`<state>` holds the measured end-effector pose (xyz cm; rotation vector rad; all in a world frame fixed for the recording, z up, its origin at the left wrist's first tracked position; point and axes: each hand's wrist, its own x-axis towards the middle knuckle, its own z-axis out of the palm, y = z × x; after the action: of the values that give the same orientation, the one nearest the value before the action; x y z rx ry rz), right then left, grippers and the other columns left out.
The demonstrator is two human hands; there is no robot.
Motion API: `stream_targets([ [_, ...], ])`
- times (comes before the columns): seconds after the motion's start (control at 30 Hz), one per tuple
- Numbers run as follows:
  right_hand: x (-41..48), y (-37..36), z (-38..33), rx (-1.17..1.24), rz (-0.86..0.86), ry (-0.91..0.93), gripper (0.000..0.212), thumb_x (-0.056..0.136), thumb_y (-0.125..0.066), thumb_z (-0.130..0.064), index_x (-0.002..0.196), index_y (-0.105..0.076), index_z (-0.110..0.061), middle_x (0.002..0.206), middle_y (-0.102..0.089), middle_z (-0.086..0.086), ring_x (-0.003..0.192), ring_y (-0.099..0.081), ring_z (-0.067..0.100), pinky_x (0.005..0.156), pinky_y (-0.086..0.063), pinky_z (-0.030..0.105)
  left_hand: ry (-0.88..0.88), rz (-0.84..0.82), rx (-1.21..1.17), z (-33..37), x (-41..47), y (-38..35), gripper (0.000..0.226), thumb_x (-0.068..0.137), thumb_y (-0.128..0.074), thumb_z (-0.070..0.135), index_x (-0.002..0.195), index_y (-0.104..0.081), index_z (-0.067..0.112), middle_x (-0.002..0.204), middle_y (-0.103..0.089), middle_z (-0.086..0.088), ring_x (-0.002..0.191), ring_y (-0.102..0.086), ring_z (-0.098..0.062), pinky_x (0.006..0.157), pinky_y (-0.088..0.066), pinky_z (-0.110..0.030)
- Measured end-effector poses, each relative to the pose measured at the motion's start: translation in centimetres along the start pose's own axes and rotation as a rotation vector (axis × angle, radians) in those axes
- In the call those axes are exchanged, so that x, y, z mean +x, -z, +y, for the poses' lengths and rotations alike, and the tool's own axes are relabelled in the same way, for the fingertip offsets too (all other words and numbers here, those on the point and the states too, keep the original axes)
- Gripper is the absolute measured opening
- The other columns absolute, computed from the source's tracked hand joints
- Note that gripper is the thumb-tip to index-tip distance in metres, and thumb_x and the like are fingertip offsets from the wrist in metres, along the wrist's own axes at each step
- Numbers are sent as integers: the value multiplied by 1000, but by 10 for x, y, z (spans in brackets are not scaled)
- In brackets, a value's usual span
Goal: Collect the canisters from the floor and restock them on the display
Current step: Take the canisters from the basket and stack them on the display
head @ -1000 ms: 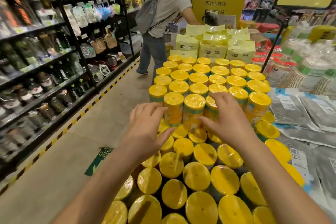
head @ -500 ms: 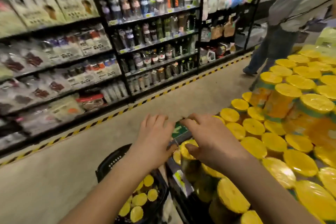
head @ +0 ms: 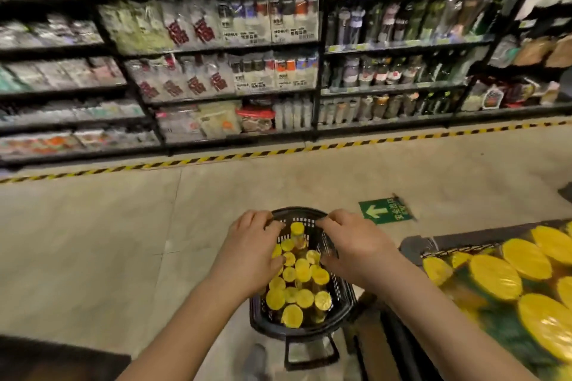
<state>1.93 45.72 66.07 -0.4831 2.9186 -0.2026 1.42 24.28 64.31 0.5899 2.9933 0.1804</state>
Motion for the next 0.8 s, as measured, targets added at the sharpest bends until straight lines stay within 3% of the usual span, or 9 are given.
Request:
stream_targets([
  [0.2,68,-40,-14,2,-63,-95,67,89,-64,-45,149,-43,-26,148,-44,2,139,-38,26,115,-33,39,7,-93,-111,-76,18,-37,57,91,-60,46,142,-50,22,145,-43,0,137,-34,-24,110,-34,-38],
  [0.33,109,-83,-14,-32,-79,-108,69,76,-73,-33,142,-54,-21,138,-54,8,135,-46,34,113,-37,45,-50,-166,-148,-114,46,-67,58,89,-66,43,141,-53,20,146,-46,-5,137,-39,-28,108,-39,-41],
  [0.47,140,-126,-3,-4,-89,-130,67,78,-75,-35,140,-55,-20,138,-56,6,133,-49,31,113,-38,44,-59,-259,-196,-134,77,-109,59,90,-66,41,143,-50,22,147,-42,-2,138,-37,-27,108,-38,-38],
  [0.67,170,-237,40,139,-140,-178,64,73,-81,-33,132,-61,-17,131,-61,12,124,-56,39,105,-45,52,-50,-445,-194,-139,105,-222,63,91,-62,44,147,-41,24,152,-34,-2,139,-32,-24,112,-35,-36],
  [0.8,190,-321,70,122,-201,-148,65,80,-76,-32,141,-55,-18,145,-50,8,136,-46,34,112,-37,48,-37,-548,-180,-140,118,-325,67,91,-61,46,150,-37,22,152,-32,-2,139,-28,-24,113,-34,-38],
])
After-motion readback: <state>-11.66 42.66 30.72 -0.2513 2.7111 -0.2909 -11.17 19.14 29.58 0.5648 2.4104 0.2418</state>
